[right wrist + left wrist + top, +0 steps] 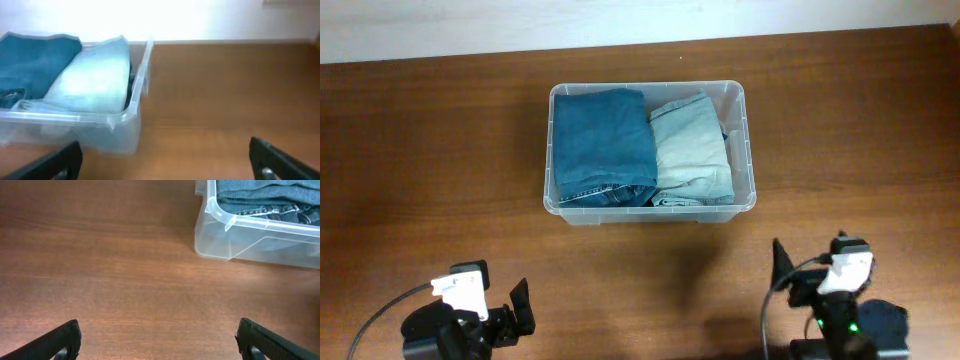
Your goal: Pack container
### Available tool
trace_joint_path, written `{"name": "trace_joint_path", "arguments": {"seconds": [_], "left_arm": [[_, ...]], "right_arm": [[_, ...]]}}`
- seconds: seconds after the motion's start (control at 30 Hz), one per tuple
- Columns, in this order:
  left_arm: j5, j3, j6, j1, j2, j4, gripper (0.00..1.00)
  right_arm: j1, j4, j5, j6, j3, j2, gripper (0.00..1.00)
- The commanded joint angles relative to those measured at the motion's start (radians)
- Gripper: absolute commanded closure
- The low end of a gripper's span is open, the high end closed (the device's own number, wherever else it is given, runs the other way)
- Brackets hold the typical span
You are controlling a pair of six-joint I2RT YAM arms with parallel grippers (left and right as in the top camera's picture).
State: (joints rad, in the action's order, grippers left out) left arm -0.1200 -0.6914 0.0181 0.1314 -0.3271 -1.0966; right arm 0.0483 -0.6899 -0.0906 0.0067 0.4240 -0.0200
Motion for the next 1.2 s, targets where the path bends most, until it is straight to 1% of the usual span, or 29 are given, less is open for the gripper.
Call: {"name": "trace_joint_path", "arguments": {"seconds": [0.0,0.07,0.1,0.17,0.2,0.3,0.33,0.9,1.0,1.07,1.17], "left_arm": [[-0.003,0.000,-0.015,0.001,0.006,0.002,0.01],[-0.003,0.000,-0.015,0.001,0.006,0.002,0.01],[-0.003,0.000,-0.015,0.001,0.006,0.002,0.01],[-0.004,0.000,-0.015,0.001,0.006,0.002,0.01],[-0.003,0.000,-0.015,0.001,0.006,0.002,0.00],[-0.003,0.000,-0.015,0.001,0.006,0.002,0.01],[-0.004,0.000,-0.015,0.001,0.006,0.002,0.01],[-0.003,0.006,-0.015,0.000,0.012,0.003,0.01],[0.042,0.031,-0.016,-0.035,0.054,0.010,0.01],[0.042,0.105,-0.016,-0.076,0.117,0.084,0.01],[0.047,0.261,-0.016,-0.122,0.203,0.283,0.01]], "right_arm": [[0.004,0.163,-0.029,-0.039,-0.152,0.016,0.02],[0.004,0.283,-0.030,-0.083,-0.223,0.016,0.02],[0.004,0.372,-0.030,-0.101,-0.280,0.016,0.02],[0.004,0.493,-0.032,-0.103,-0.365,0.014,0.02],[0.004,0.508,-0.039,-0.104,-0.366,0.016,0.02],[0.005,0.503,-0.037,-0.104,-0.367,0.016,0.00],[0.005,0.503,-0.036,-0.104,-0.367,0.015,0.02],[0.005,0.503,-0.037,-0.104,-0.367,0.014,0.02],[0.005,0.503,-0.037,-0.104,-0.367,0.014,0.01],[0.005,0.503,-0.037,-0.104,-0.367,0.014,0.02],[0.005,0.503,-0.037,-0.104,-0.367,0.014,0.02]]}}
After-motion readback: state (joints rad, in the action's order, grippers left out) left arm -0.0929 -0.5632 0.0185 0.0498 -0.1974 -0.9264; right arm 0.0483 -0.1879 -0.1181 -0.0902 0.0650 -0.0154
